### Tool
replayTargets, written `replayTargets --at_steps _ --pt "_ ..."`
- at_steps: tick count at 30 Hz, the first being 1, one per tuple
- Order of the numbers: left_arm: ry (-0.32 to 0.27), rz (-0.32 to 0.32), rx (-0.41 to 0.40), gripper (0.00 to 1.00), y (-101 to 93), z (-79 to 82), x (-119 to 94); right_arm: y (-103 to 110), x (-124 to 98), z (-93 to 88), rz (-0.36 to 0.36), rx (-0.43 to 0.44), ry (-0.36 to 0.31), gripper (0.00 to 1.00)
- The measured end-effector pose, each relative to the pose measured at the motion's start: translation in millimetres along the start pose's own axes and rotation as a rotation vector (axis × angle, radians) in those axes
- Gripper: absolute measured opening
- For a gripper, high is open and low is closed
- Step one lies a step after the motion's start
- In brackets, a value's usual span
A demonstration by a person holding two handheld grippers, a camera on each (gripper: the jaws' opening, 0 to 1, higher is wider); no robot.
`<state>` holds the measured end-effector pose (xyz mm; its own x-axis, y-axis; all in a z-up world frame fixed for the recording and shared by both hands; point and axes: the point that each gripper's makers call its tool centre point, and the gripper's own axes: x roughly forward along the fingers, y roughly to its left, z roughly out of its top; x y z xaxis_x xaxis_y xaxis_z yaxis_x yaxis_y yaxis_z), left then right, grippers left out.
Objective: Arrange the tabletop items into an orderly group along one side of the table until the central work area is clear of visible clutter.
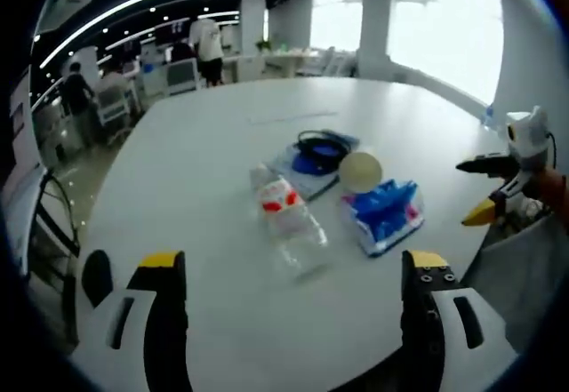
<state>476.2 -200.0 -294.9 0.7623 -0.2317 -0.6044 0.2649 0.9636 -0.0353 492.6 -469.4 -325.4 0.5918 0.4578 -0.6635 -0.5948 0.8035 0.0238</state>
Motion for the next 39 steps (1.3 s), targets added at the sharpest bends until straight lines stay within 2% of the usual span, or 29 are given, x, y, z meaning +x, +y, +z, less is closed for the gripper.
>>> replayTargets --at_steps 22,39 --pt "0.029 -0.024 0.016 0.97 -5.4 -5.8 0.4 7.6 -0.4 2.4 0.037 0.021 -0.016 0.99" --pt "0.028 -0.005 -0.012 0.96 3.8 -7.3 -2.8 7.0 -1.6 3.2 0.028 0.009 -0.021 0.99"
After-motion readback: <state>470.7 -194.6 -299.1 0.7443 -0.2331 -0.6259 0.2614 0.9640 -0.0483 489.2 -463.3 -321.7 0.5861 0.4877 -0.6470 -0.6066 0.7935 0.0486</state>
